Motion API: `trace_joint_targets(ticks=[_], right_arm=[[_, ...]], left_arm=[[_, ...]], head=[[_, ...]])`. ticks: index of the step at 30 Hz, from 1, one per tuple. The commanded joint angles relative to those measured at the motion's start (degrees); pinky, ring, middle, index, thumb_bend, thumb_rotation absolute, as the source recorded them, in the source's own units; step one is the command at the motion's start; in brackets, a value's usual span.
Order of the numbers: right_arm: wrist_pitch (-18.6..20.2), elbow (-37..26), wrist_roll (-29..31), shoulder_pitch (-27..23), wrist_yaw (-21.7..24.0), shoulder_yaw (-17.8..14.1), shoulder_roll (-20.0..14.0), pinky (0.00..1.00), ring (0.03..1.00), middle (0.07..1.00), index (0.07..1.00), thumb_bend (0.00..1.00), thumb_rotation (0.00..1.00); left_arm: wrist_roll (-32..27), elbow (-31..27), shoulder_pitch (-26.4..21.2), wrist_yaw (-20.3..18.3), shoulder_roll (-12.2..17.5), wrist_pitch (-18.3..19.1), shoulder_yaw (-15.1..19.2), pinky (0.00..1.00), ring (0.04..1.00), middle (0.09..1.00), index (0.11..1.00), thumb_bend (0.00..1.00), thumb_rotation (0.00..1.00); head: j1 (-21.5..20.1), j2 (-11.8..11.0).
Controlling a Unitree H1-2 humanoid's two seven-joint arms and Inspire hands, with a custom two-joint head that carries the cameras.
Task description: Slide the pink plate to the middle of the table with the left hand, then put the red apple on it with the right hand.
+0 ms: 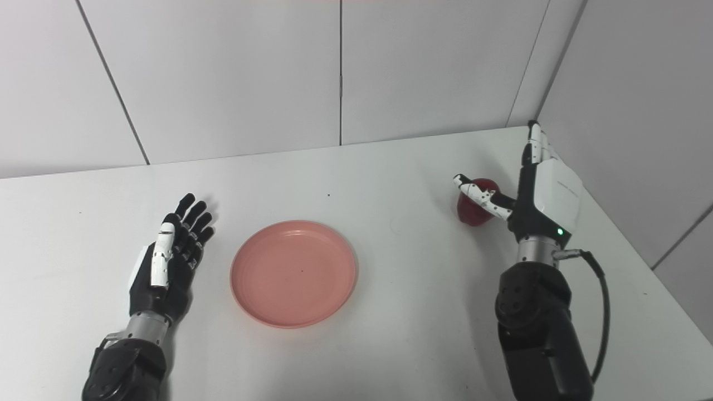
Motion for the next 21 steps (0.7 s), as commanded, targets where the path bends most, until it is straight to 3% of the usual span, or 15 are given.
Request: trace_joint_targets(ticks=[1, 8, 15, 21], right_arm=[[-0.6, -0.4, 0.4, -2.2, -0.1, 0.0, -1.8, 0.76, 0.903, 0.937, 0.968, 1.0, 0.64], [-1.0, 1.2, 3.4, -3.0, 0.9, 0.7, -2.0, 0.77, 0.897, 0.932, 0.961, 1.0, 0.62], [2.7, 0.2, 2.7, -3.9, 4.5, 2.8, -1.9, 0.76, 0.875, 0.925, 0.954, 1.0, 0.62], [3.4, 0.9, 3.0, -4.7, 5.3, 3.8, -1.8, 0.74, 0.86, 0.913, 0.939, 1.0, 0.59]], left_arm=[[-0.3, 0.8, 0.0, 0.3, 0.5, 2.6, 0.1, 0.97, 0.957, 0.958, 0.934, 0.37, 1.0], [-0.6, 0.2, 0.2, 0.3, 0.4, 3.1, 0.2, 0.97, 0.956, 0.957, 0.934, 0.37, 1.0], [-0.6, 0.0, 0.3, 0.3, 0.5, 3.3, 0.3, 0.97, 0.956, 0.956, 0.933, 0.37, 1.0], [-0.6, -0.2, 0.3, 0.3, 0.5, 3.5, 0.3, 0.97, 0.957, 0.957, 0.933, 0.37, 1.0]], head=[[0.0, 0.1], [0.0, 0.2], [0.1, 0.5], [0.0, 0.7]])
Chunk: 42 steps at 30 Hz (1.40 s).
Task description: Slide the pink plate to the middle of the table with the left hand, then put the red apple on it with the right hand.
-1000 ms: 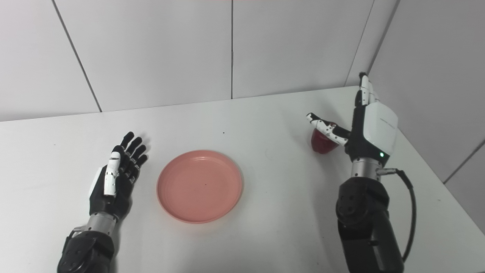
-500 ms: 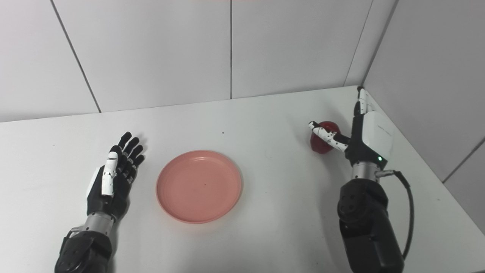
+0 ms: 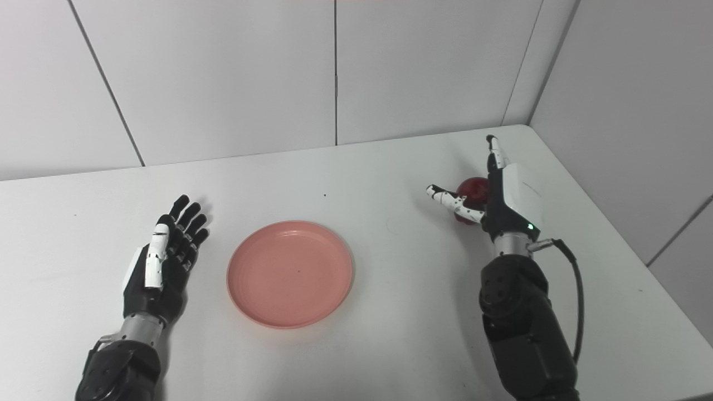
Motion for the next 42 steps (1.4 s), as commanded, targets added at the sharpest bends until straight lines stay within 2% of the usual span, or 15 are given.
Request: trace_joint_targets(ticks=[1, 10, 17, 33, 40, 41, 42], right_arm=[[0.7, -0.7, -0.5, -2.6, 0.2, 0.1, -1.4, 0.74, 0.858, 0.911, 0.937, 1.0, 0.58], [0.7, 1.1, 1.4, -3.5, 0.8, 0.0, -1.5, 0.75, 0.856, 0.901, 0.923, 1.0, 0.51], [0.4, 2.8, 1.6, -3.7, 0.6, -0.2, -2.9, 0.76, 0.861, 0.899, 0.92, 1.0, 0.48], [1.3, 5.5, 1.4, -4.4, 0.3, -0.5, -4.0, 0.73, 0.847, 0.899, 0.92, 1.0, 0.48], [0.6, 5.7, 2.1, -4.6, -1.4, -0.7, -3.6, 0.71, 0.819, 0.869, 0.881, 1.0, 0.41], [0.5, 5.7, 2.1, -4.7, -1.6, -0.6, -3.6, 0.68, 0.793, 0.846, 0.864, 1.0, 0.4], [0.2, 5.9, 2.3, -4.7, -1.9, -0.7, -3.5, 0.55, 0.676, 0.742, 0.841, 1.0, 0.38]], left_arm=[[-0.6, 0.5, 0.3, 0.3, 0.3, 2.3, 0.2, 0.97, 0.958, 0.958, 0.933, 0.37, 1.0], [-0.7, -0.2, 0.5, 0.3, 0.3, 2.7, 0.2, 0.97, 0.957, 0.958, 0.934, 0.38, 1.0], [-0.9, -0.2, 0.5, 0.1, 0.3, 3.0, 0.2, 0.98, 0.962, 0.962, 0.937, 0.37, 1.0], [-1.0, -0.7, 0.7, -0.2, 0.5, 3.5, 0.1, 0.98, 0.962, 0.963, 0.942, 0.37, 1.0], [-1.0, -1.4, 0.9, 0.1, 0.4, 4.1, -0.1, 0.97, 0.957, 0.959, 0.938, 0.37, 1.0], [-0.8, -1.4, 0.9, 0.2, 0.5, 4.1, -0.2, 0.97, 0.954, 0.956, 0.936, 0.37, 1.0], [-0.8, -1.4, 0.9, 0.3, 0.5, 4.2, -0.2, 0.97, 0.952, 0.954, 0.934, 0.37, 1.0]], head=[[0.0, 0.0], [0.2, 0.4], [0.4, 0.4], [0.5, 0.6], [0.6, 0.8], [0.6, 0.8], [0.6, 0.8]])
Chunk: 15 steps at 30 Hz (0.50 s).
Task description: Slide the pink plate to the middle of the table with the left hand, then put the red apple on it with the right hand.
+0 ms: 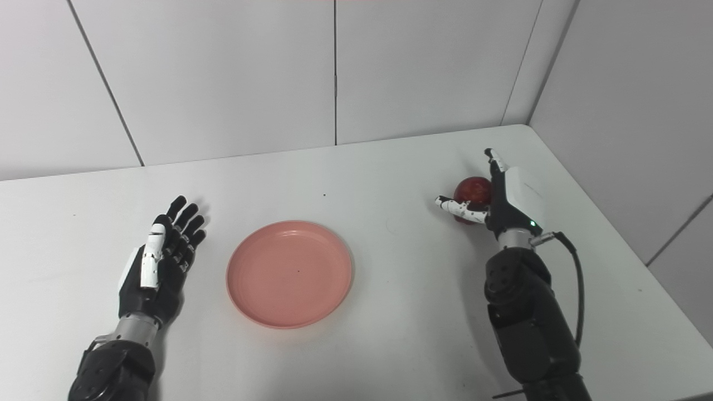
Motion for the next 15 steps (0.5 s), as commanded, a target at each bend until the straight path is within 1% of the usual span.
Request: trace_joint_targets(ticks=[1, 2, 3, 4, 5, 6, 7, 8, 9, 10, 11, 13, 14, 15], right_arm=[[-1.3, -0.3, 0.0, -2.7, -2.5, -0.7, -0.9, 0.49, 0.616, 0.686, 0.836, 1.0, 0.37], [-1.6, -0.3, 0.6, -2.7, -2.7, -0.9, -0.7, 0.41, 0.536, 0.61, 0.832, 1.0, 0.36], [-2.1, 0.0, 1.3, -2.8, -3.0, -1.0, -0.7, 0.4, 0.527, 0.605, 0.827, 1.0, 0.34], [-2.4, 0.2, 1.7, -2.8, -3.2, -1.1, -0.7, 0.46, 0.589, 0.658, 0.812, 0.99, 0.32], [-3.1, 0.7, 2.1, -2.9, -3.6, -1.0, -0.8, 0.47, 0.595, 0.664, 0.811, 0.99, 0.32], [-3.6, 1.1, 2.4, -2.9, -3.9, -0.9, -0.9, 0.54, 0.648, 0.7, 0.775, 0.97, 0.27], [-4.3, 1.6, 2.9, -3.0, -4.2, -0.8, -0.9, 0.57, 0.662, 0.706, 0.749, 0.95, 0.25], [-4.7, 1.9, 3.2, -3.1, -4.4, -0.7, -1.0, 0.57, 0.65, 0.691, 0.713, 0.93, 0.22], [-4.7, 2.4, 3.4, -3.3, -4.1, -0.4, -1.2, 0.57, 0.649, 0.689, 0.71, 0.93, 0.21], [-4.6, 2.7, 3.5, -3.5, -3.9, -0.2, -1.4, 0.54, 0.611, 0.654, 0.673, 0.9, 0.19], [-4.7, 3.2, 3.7, -3.7, -3.6, 0.1, -1.6, 0.53, 0.598, 0.642, 0.661, 0.89, 0.19], [-5.3, 4.0, 4.1, -4.0, -3.5, 0.7, -2.1, 0.48, 0.539, 0.589, 0.615, 0.86, 0.15], [-5.7, 4.4, 4.3, -4.2, -3.5, 0.9, -2.3, 0.46, 0.517, 0.566, 0.54, 0.66, 0.14], [-5.8, 5.1, 4.4, -4.4, -3.4, 1.2, -2.5, 0.45, 0.507, 0.555, 0.509, 0.58, 0.14]], left_arm=[[0.2, 0.2, 0.7, 0.7, 0.0, 1.6, -0.2, 0.97, 0.952, 0.953, 0.933, 0.37, 1.0], [0.2, 0.1, 0.7, 0.7, 0.0, 1.7, -0.2, 0.97, 0.951, 0.952, 0.933, 0.37, 1.0], [0.2, 0.1, 0.7, 0.7, 0.0, 1.7, -0.1, 0.97, 0.951, 0.951, 0.932, 0.37, 1.0], [0.2, 0.1, 0.7, 0.8, 0.0, 1.8, -0.1, 0.97, 0.95, 0.95, 0.931, 0.37, 1.0], [0.1, 0.1, 0.7, 0.7, 0.0, 1.8, -0.1, 0.97, 0.95, 0.95, 0.931, 0.37, 1.0], [0.0, 0.1, 0.7, 0.6, 0.0, 1.7, -0.1, 0.97, 0.953, 0.952, 0.932, 0.37, 1.0], [0.1, 0.2, 0.7, 0.6, 0.1, 1.7, -0.2, 0.97, 0.953, 0.951, 0.932, 0.37, 1.0], [0.1, 0.2, 0.7, 0.6, 0.1, 1.7, -0.2, 0.97, 0.95, 0.949, 0.931, 0.37, 1.0], [0.0, 0.2, 0.7, 0.5, 0.1, 1.7, -0.2, 0.96, 0.949, 0.949, 0.93, 0.37, 1.0], [0.0, 0.2, 0.7, 0.5, 0.1, 1.6, -0.2, 0.96, 0.95, 0.949, 0.931, 0.37, 1.0], [0.0, 0.1, 0.7, 0.6, 0.0, 1.7, -0.1, 0.96, 0.95, 0.949, 0.931, 0.37, 1.0], [0.0, 0.1, 0.7, 0.6, 0.0, 1.8, -0.1, 0.97, 0.95, 0.948, 0.93, 0.37, 1.0], [0.0, 0.0, 0.7, 0.6, 0.1, 1.8, -0.2, 0.97, 0.95, 0.949, 0.931, 0.37, 1.0], [0.0, 0.1, 0.7, 0.6, 0.1, 1.7, -0.1, 0.97, 0.951, 0.95, 0.931, 0.37, 1.0]], head=[[0.1, 0.1], [0.1, 0.1], [0.1, 0.1], [0.1, 0.1], [0.2, 0.2], [0.2, 0.2], [0.2, 0.2], [0.2, 0.2], [0.2, 0.2], [0.2, 0.2], [0.2, 0.2], [0.2, 0.2], [0.2, 0.2], [0.2, 0.2]])
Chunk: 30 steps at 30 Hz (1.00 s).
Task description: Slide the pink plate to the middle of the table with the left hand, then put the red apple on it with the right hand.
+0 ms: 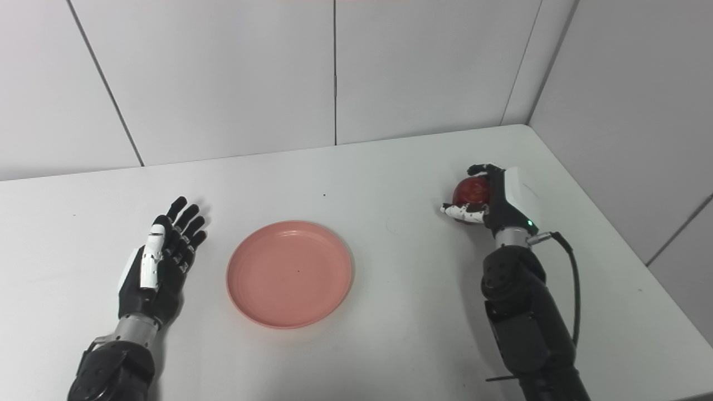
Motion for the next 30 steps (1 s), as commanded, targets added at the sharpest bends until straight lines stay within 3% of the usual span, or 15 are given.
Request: trace_joint_targets(ticks=[1, 9, 11, 14, 30], right_arm=[[-2.6, 0.0, 0.0, -2.6, -0.5, 0.3, -2.1, 0.44, 0.499, 0.546, 0.493, 0.54, 0.14], [-2.3, 0.9, -0.2, -3.1, -1.0, 1.2, -2.6, 0.36, 0.438, 0.502, 0.484, 0.52, 0.13], [-2.1, 0.7, -0.5, -3.0, -1.2, 1.3, -2.7, 0.36, 0.431, 0.485, 0.487, 0.53, 0.03], [-1.2, -0.7, -0.6, -2.8, -1.0, 1.1, -2.6, 0.35, 0.427, 0.472, 0.493, 0.53, 0.01], [-0.1, -9.9, -2.6, -2.3, -0.8, 0.5, -3.1, 0.35, 0.418, 0.46, 0.509, 0.53, 0.0]], left_arm=[[0.0, 0.3, 0.6, 0.5, 0.1, 1.6, -0.1, 0.97, 0.951, 0.95, 0.93, 0.37, 1.0], [0.1, 0.6, 0.5, 0.4, 0.1, 1.4, -0.1, 0.97, 0.951, 0.95, 0.931, 0.37, 1.0], [0.0, 0.9, 0.4, 0.3, 0.2, 1.2, -0.1, 0.97, 0.953, 0.954, 0.934, 0.37, 1.0], [0.3, 0.8, 0.3, 0.6, 0.0, 1.2, -0.2, 0.97, 0.949, 0.95, 0.929, 0.37, 1.0], [0.4, 0.9, 0.4, 0.6, -0.2, 0.8, -0.5, 0.96, 0.949, 0.95, 0.932, 0.38, 1.0]], head=[[0.1, 0.1], [0.2, 0.0], [0.4, 0.0], [0.5, -0.2], [0.9, -0.4]])
